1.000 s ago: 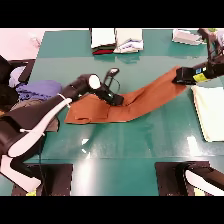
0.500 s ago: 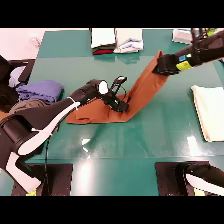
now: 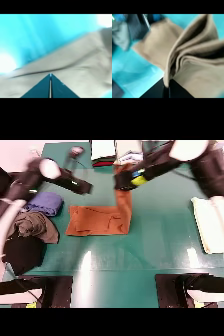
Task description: Fold the shirts.
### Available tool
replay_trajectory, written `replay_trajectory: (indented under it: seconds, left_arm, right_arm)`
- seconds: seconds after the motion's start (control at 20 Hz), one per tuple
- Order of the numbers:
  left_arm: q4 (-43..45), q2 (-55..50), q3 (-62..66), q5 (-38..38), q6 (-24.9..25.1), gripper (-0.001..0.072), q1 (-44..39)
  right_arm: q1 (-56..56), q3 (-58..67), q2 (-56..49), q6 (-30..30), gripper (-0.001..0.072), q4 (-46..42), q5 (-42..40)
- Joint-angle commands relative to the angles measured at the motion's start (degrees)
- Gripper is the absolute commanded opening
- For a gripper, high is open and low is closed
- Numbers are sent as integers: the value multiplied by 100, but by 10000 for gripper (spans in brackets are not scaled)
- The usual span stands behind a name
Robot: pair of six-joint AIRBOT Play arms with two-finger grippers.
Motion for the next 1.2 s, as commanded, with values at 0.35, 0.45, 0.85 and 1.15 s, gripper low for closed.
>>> replay_trajectory:
  seconds: [0.35, 0.45, 0.85, 1.15]
  left_arm:
    - [776, 1775, 0, -713, 70, 32, 1547]
    - [726, 1775, -15, -868, 66, 32, 1547]
    - [640, 1709, -256, -337, 68, 32, 623]
    - [619, 1709, -581, 11, 66, 32, 240]
  right_arm:
    - [1314, 1259, -2369, -501, 380, 612, -1672]
    - [1062, 601, -1832, -256, 380, -125, -1569]
    - [-719, -2651, -11, 804, 392, -929, -901]
    - [-1016, -3541, -157, 1047, 657, 11, -1163]
